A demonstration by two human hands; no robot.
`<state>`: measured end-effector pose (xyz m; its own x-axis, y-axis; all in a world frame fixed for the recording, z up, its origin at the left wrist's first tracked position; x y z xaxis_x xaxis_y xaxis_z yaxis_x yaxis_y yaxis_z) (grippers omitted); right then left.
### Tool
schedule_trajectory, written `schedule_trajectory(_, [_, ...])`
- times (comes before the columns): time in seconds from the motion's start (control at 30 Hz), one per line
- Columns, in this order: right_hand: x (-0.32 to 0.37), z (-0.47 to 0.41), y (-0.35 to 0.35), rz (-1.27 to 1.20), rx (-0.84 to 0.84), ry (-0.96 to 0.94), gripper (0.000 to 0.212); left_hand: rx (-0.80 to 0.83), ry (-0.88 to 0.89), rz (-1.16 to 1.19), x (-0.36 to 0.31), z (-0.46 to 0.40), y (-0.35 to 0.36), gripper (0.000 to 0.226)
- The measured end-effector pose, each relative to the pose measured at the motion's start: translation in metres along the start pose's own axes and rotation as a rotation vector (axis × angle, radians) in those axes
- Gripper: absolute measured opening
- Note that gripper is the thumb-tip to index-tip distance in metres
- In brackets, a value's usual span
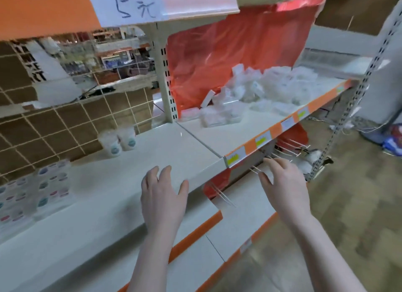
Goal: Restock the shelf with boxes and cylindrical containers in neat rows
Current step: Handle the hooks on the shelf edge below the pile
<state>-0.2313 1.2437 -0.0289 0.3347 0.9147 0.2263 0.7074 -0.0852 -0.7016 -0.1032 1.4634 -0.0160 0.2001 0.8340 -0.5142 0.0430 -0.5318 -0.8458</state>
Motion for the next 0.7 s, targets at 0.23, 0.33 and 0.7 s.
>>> schedule_trajectory(0.23, [-0.052, -0.065, 0.054, 0.003, 0.029, -0.027, 0.027, -0.001, 0.024, 0.055, -0.057, -0.073, 0.054, 0.053])
schedule_trajectory(0.33, [-0.074, -0.097, 0.075, 0.005, 0.037, -0.001, 0.032, -0.012, 0.049, 0.081, -0.087, -0.107, 0.069, 0.052])
schedule_trajectory(0.7, [-0.132, -0.175, 0.139, -0.096, 0.084, -0.005, 0.032, -0.067, -0.04, 0.047, -0.132, -0.167, 0.103, 0.053])
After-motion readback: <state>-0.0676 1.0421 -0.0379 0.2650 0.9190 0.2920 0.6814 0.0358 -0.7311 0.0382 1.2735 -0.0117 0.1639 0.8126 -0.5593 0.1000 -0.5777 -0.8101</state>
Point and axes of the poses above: each hand's wrist, its own z-axis away from the middle knuckle, its own y-axis out of the palm, x = y × z, the point moved 4 cm from there along -z, towards the middle knuckle, and after that the axes turned 9 degrees about -y, right-handed, at the moved point
